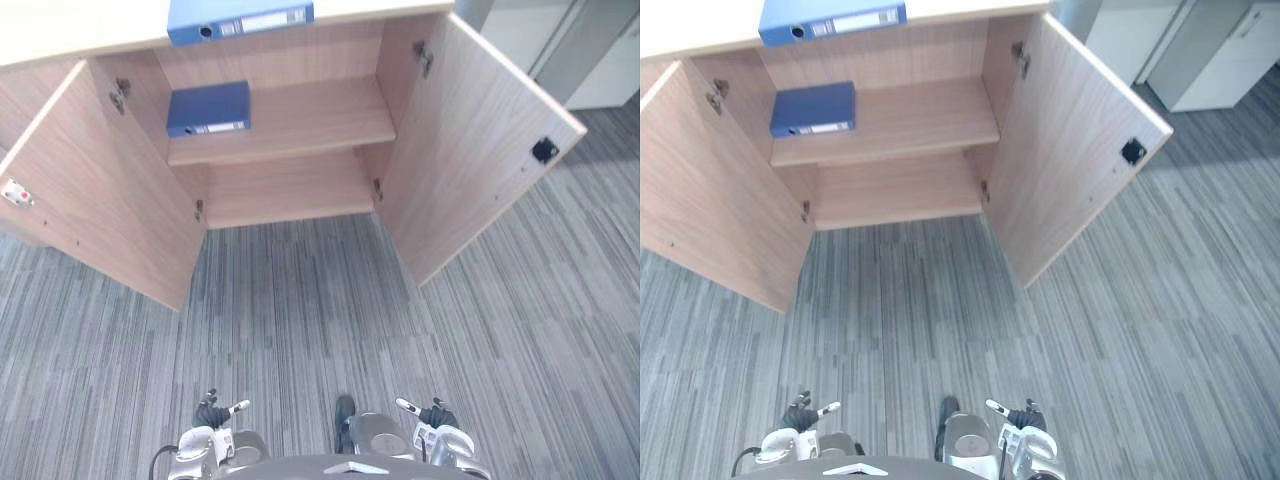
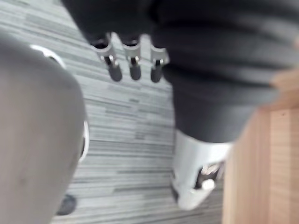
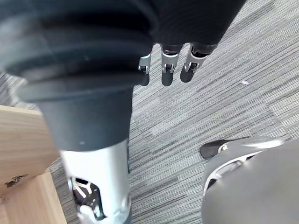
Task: Walk over to the cabinet, pick up the folder, carry it to the office cabinet, place the folder inside the office cabinet, then close the office cabinet door
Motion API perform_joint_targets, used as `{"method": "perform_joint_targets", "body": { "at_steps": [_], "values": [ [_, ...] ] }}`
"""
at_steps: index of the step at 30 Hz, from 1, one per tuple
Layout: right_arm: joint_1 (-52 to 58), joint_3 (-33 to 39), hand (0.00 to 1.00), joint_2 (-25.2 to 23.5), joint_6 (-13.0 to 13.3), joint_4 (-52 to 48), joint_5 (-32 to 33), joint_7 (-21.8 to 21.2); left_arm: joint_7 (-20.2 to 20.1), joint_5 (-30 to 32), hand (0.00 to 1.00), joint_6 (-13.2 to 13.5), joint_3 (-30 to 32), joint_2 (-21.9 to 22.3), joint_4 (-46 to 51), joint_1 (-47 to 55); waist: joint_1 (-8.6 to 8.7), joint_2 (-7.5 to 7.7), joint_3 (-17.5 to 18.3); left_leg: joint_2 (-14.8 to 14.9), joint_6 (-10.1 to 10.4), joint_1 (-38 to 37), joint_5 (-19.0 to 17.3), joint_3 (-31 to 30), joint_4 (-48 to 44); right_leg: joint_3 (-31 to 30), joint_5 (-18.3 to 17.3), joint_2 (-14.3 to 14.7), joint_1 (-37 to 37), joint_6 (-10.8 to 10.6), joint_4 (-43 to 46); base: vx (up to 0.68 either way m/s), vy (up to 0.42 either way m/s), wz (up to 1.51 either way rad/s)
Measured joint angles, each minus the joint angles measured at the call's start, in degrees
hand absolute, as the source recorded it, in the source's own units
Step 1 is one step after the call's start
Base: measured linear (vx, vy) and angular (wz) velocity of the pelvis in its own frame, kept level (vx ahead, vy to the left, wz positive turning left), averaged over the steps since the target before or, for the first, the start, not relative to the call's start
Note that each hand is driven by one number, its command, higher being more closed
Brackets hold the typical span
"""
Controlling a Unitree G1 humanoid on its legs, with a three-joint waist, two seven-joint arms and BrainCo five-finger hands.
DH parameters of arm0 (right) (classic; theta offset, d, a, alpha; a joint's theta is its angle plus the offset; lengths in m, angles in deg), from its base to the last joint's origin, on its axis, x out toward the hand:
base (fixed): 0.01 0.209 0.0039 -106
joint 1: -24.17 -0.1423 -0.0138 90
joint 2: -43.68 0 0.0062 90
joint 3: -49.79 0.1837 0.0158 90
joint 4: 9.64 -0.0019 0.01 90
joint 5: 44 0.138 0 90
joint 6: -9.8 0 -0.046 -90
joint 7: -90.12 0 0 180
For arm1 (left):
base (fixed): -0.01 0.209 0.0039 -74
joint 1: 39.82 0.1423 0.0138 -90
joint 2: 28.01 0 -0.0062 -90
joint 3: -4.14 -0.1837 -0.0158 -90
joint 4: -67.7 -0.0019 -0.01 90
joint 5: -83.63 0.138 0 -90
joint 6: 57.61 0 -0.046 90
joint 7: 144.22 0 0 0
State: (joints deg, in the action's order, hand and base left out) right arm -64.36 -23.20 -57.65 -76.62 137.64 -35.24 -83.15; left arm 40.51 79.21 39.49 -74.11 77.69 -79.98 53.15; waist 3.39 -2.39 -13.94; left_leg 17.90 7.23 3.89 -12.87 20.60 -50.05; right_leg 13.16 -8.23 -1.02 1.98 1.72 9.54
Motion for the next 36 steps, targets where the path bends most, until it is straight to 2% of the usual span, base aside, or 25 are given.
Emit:
{"method": "perform_joint_targets", "body": {
  "at_steps": [3,4,5,6,7,8,9,10,12,14,15,16,18,20,21,22,24,25,26,27,29,30,32,34,36],
  "values": [
    [-0.1,0.7,0.0,-0.5,-0.1,0.5,0.0,0.0,-0.1,0.0,0.0,0.4,-0.1,-0.3,0.4,-0.3,-1.55,0.23,-0.1,-1.4,-1.3,6.4,-1.8,3.1,9.8,-1.4,0.2,-0.6,3.6,-0.4,-3.2,0.31,0.048,-0.37],
    [-0.1,1.8,0.0,-1.2,0.0,0.5,0.0,0.1,-0.1,0.0,0.0,0.5,-0.1,-0.5,0.4,-0.7,-1.78,0.82,-0.2,-3.7,-1.7,8.0,-1.4,2.8,16.4,-1.7,0.2,-1.7,4.7,-1.0,-4.3,0.25,0.111,-0.23],
    [0.0,2.5,0.0,-1.8,0.0,0.4,0.0,0.1,-0.1,0.0,0.0,0.5,-0.5,-0.8,0.4,-1.0,-1.82,1.39,-0.5,-6.9,-1.7,9.1,0.5,1.6,25.7,-2.3,0.0,-3.2,6.4,-2.3,-5.7,0.32,0.148,-0.23],
    [0.1,2.7,0.0,-1.9,0.0,0.5,0.1,0.1,-0.1,0.0,0.0,0.6,-0.7,-0.9,0.4,-1.2,-1.89,1.42,-0.5,-8.5,-1.8,9.4,2.4,0.3,30.1,-2.5,-0.2,-3.7,7.1,-2.9,-6.3,0.34,0.2,-0.27],
    [0.1,2.7,0.0,-1.8,0.0,0.6,0.1,0.1,-0.1,0.0,0.0,0.6,-1.2,-0.7,0.3,-1.1,-2.0,1.06,-0.3,-10.5,-2.0,9.4,7.0,-2.9,37.9,-3.3,-1.0,-4.0,8.4,-4.3,-7.2,0.34,0.257,-0.43],
    [0.1,2.1,0.0,-1.9,0.0,1.0,0.0,0.1,-0.1,-0.1,0.0,0.8,-1.5,-0.9,0.1,-1.1,-2.6,1.38,0.0,-11.4,-3.7,8.7,13.5,-4.8,38.2,-4.8,-2.1,-4.6,9.3,-5.7,-7.4,0.43,0.324,-0.49],
    [-0.2,1.9,0.0,-2.2,0.0,1.5,0.0,0.1,-0.1,0.0,0.0,0.8,-1.7,-1.0,0.2,-1.2,-2.73,1.98,0.6,-12.3,-5.2,8.6,13.4,-4.6,37.8,-5.6,-2.6,-5.2,9.6,-6.0,-7.3,0.45,0.308,-0.35],
    [-0.6,1.3,0.0,-3.3,0.0,2.4,0.0,0.0,-0.1,0.0,0.0,0.8,-2.4,-2.3,0.1,-1.5,-2.31,3.93,1.3,-13.5,-5.9,9.2,10.5,-4.0,35.8,-6.6,-2.9,-6.8,9.4,-5.9,-6.7,0.31,0.188,-0.15],
    [-0.6,1.3,0.0,-4.2,0.0,2.6,-0.1,0.0,-0.1,-0.3,0.0,0.8,-2.5,-3.3,-0.5,-1.5,-2.89,5.27,2.0,-13.8,-6.6,8.6,6.4,-2.2,32.9,-9.5,-3.0,-8.2,7.3,-5.5,-1.3,0.35,0.21,-0.38],
    [-0.7,1.3,0.0,-4.2,0.1,2.5,-0.1,0.0,-0.1,-0.4,0.0,0.7,-2.5,-3.2,-1.4,-1.5,-3.28,5.3,2.0,-14.5,-7.3,4.4,4.6,-0.1,33.9,-12.5,-3.0,-9.4,2.8,-5.7,11.8,0.48,0.302,-0.54],
    [-1.1,1.4,0.0,-4.2,0.2,2.3,-0.1,0.0,-0.1,-0.3,0.0,0.4,-2.9,-3.5,-2.1,-1.4,-2.91,5.24,2.0,-15.2,-7.9,0.9,3.6,0.4,35.3,-13.8,-2.8,-10.1,-1.9,-7.7,23.8,0.38,0.2,-0.29],
    [-1.7,1.2,0.0,-4.1,0.2,2.3,-0.1,-0.1,-0.1,-0.3,0.0,0.1,-3.7,-4.0,-3.2,-1.3,-2.06,4.87,1.8,-16.0,-8.2,-2.5,2.5,0.4,36.7,-13.9,-5.4,-9.9,-5.9,-8.7,33.6,0.37,0.164,-0.17],
    [-2.4,0.1,0.0,-3.9,0.2,2.2,-0.1,-0.2,-0.1,-0.4,0.0,-0.1,-4.7,-4.4,-4.1,-1.2,-1.17,4.64,1.8,-16.4,-8.2,-7.2,2.3,0.4,39.3,-11.0,-9.4,-8.8,-10.5,-6.5,38.7,0.34,0.091,0.06],
    [-3.1,-1.3,0.0,-3.2,0.3,2.1,-0.2,-0.3,-0.1,-0.5,0.0,-0.2,-4.8,-4.0,-4.1,-1.3,-0.76,3.66,1.7,-15.1,-8.1,-10.5,2.3,0.4,41.4,-7.5,-11.1,-5.2,-15.9,-3.7,32.2,0.44,0.012,0.15],
    [-3.3,-1.2,0.0,-3.1,0.3,2.1,-0.2,-0.3,-0.1,-0.5,0.0,-0.2,-4.7,-3.9,-4.1,-1.3,-0.6,3.38,1.6,-14.6,-8.1,-10.9,2.3,0.2,41.5,-7.3,-11.0,-3.9,-17.2,-3.4,29.2,0.49,-0.047,0.24],
    [-3.8,-1.3,0.0,-3.1,0.5,1.9,-0.2,-0.3,-0.1,-0.5,0.0,-0.2,-4.7,-3.7,-4.1,-1.2,-0.12,3.12,1.5,-13.8,-8.1,-11.9,2.4,-0.4,42.2,-7.7,-8.5,-1.9,-19.6,-2.8,20.9,0.42,-0.079,0.32],
    [-3.4,-1.3,0.0,-3.1,0.5,2.1,-0.2,-0.3,-0.1,-0.5,0.0,-0.3,-4.5,-3.5,-4.1,-0.6,0.23,3.97,1.9,-14.7,-5.5,-15.1,1.6,-2.0,44.3,-10.2,5.7,-0.5,-19.7,-2.9,4.0,0.5,-0.124,0.47],
    [-3.2,-0.9,0.0,-2.5,0.6,2.0,0.0,-0.4,-0.1,-0.5,0.0,-0.3,-2.9,-2.6,-4.4,-0.8,0.03,3.23,2.0,-14.1,-3.2,-17.5,0.1,-3.5,45.2,-10.5,12.3,0.0,-19.0,-1.8,5.2,0.45,-0.129,0.29],
    [-3.5,-1.1,0.0,-1.6,0.6,2.0,-0.3,-0.3,-0.1,-0.5,0.0,-0.3,-2.0,-1.6,-4.3,-0.9,-0.29,1.54,2.1,-12.9,-3.0,-18.0,0.2,-3.4,45.4,-10.5,12.1,0.8,-18.9,-1.3,6.4,0.49,-0.165,0.3],
    [-3.4,-0.7,0.0,-1.1,0.6,1.9,0.0,-0.4,-0.2,-0.4,0.0,-0.2,-0.5,-0.1,-4.1,-1.0,-0.29,0.3,2.4,-12.3,-2.2,-17.9,0.9,-3.5,44.4,-9.7,8.7,0.7,-18.9,-1.0,8.3,0.29,-0.109,0.22],
    [-2.8,0.1,0.0,-1.2,0.7,0.8,-0.1,-0.3,-0.2,0.0,0.0,-0.1,0.7,1.6,-3.5,-1.6,0.68,-0.51,2.0,-10.4,-1.6,-17.2,2.0,-3.6,39.2,-6.8,5.1,0.1,-15.9,-0.1,9.8,0.31,-0.166,0.67],
    [-2.2,0.1,0.0,-1.3,0.6,0.4,-0.1,-0.3,-0.2,0.0,0.0,-0.1,0.7,1.8,-3.4,-1.8,0.65,-0.43,2.0,-9.6,-1.3,-16.5,2.1,-3.5,36.2,-5.8,4.3,-0.2,-14.5,0.1,9.6,0.29,-0.191,0.95],
    [-0.3,-0.2,0.0,-1.4,0.2,-0.5,-0.1,-0.3,-0.3,0.1,0.0,-0.1,1.4,3.2,-0.4,-1.9,-0.27,1.0,1.4,-5.3,-0.3,-11.8,2.7,-2.1,20.6,-3.8,1.4,-0.7,-9.0,0.1,8.1,0.24,-0.176,0.68],
    [0.2,-0.6,0.0,-1.4,0.1,-0.6,-0.1,-0.3,-0.3,0.1,0.0,0.0,2.2,4.1,0.7,-1.7,-0.95,0.82,2.1,-3.2,-1.2,-8.7,2.1,1.6,14.7,-3.7,0.5,-0.6,-6.7,-0.3,6.4,0.18,-0.084,0.09],
    [0.2,-0.5,0.0,-1.7,0.0,-0.6,0.0,-0.3,-0.2,0.1,0.0,0.0,2.3,4.4,0.9,-1.7,-1.15,0.6,2.4,-2.9,-2.2,-6.4,0.6,3.4,15.3,-4.5,0.4,-0.7,-5.1,-0.3,4.5,0.16,0.03,-0.22]
  ]
}}
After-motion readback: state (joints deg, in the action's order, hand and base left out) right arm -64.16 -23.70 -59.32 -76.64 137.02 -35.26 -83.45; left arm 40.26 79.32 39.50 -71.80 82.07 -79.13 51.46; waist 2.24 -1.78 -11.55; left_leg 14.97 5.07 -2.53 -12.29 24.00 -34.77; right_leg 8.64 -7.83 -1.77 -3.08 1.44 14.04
